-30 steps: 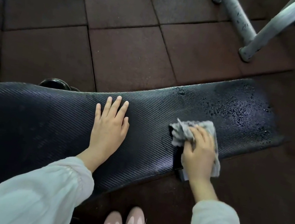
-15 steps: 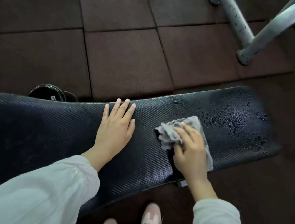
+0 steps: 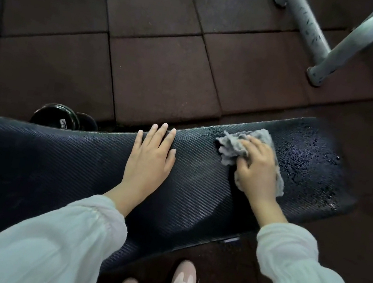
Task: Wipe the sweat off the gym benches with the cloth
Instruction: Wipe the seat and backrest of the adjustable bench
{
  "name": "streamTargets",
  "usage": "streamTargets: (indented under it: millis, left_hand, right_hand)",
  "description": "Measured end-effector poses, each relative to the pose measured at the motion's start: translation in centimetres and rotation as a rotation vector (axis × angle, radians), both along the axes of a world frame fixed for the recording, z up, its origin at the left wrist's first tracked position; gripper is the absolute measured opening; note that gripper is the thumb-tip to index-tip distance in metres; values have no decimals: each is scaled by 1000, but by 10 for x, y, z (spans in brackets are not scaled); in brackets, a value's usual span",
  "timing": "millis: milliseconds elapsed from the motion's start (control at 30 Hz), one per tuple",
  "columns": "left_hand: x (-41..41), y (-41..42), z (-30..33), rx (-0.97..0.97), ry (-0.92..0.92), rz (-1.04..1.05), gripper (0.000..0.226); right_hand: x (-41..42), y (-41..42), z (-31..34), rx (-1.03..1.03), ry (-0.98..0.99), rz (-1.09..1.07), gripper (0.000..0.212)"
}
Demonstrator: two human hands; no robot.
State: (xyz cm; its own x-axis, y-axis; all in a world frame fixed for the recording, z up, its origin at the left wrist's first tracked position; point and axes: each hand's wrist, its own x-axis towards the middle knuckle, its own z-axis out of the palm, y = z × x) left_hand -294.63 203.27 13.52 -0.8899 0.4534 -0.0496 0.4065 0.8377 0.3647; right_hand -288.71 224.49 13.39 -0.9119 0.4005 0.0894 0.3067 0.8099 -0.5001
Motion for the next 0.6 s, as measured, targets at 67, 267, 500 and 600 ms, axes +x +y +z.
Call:
streamTargets:
  millis: [67,267,500,600]
  left_hand:
    - [0,3,0,-33,3,-1,44]
    - [1,12,0,-97,42,19,52]
    - [1,10,-1,-106,21,12,52]
    - [1,11,0,-122,23,13,52]
  right_hand:
    - [-20,3,-1,-10,-32,-62,35]
    - [-49,-29,3,-22,-5,214,38]
    - [-8,27,3,-14,45,207,41]
    - [-34,23,0,-21,10,46,38]
